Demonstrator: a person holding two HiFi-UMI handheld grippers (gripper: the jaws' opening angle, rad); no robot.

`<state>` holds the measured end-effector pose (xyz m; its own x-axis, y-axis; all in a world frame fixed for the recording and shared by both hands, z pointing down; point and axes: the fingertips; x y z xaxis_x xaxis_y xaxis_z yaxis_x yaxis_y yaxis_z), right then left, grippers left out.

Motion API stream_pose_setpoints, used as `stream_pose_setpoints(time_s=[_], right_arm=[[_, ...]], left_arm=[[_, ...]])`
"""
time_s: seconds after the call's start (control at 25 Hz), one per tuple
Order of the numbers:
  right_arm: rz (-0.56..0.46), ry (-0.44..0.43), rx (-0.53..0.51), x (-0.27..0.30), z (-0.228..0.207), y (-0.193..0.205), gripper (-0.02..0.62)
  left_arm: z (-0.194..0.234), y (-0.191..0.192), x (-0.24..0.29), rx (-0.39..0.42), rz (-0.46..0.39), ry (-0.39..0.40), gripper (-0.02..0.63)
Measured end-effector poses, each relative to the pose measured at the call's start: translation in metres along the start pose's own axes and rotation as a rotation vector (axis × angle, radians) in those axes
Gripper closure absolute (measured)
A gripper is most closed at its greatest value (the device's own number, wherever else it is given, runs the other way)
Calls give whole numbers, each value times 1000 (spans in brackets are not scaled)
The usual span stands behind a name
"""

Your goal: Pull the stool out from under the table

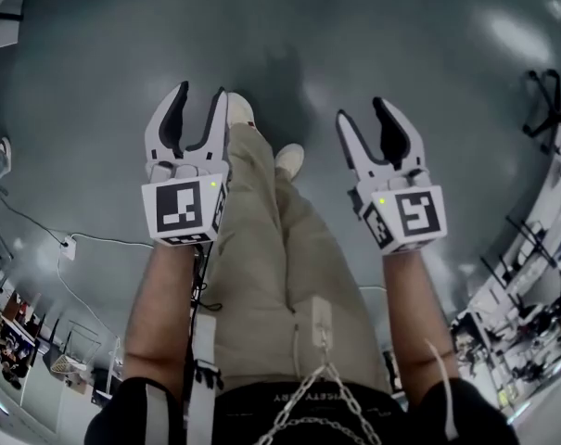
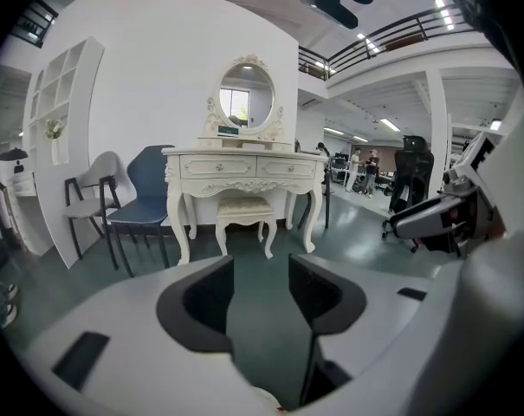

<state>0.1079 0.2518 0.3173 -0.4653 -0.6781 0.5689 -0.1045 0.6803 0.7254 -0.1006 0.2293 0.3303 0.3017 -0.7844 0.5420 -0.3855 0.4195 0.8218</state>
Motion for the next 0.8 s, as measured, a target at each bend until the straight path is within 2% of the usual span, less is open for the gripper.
stream_pose_setpoints(time_s=[0.12,0.32,0.56,0.8], right_arm=[[13,9,0,4,-7,-2,387],[14,22,34,27,6,-12,387],[18,15,37,61,5,-36,387],[5,77,25,104,-3,-71,387]], left_arm=[[0,-2,-3,-24,6,-11,425],[22,20,4,-64,55,-10,425],[50,-17,46,-22,33,8,425],[82,-46,90,40,18,41,425]])
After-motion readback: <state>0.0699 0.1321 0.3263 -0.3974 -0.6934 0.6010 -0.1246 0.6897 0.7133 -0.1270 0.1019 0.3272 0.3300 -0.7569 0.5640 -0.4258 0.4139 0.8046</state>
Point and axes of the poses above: the fingertips, and each gripper's own axes: x forward along the fingers, z to its left, y out of its underside, and after that the axes turned 15 degrees about x, right-handed
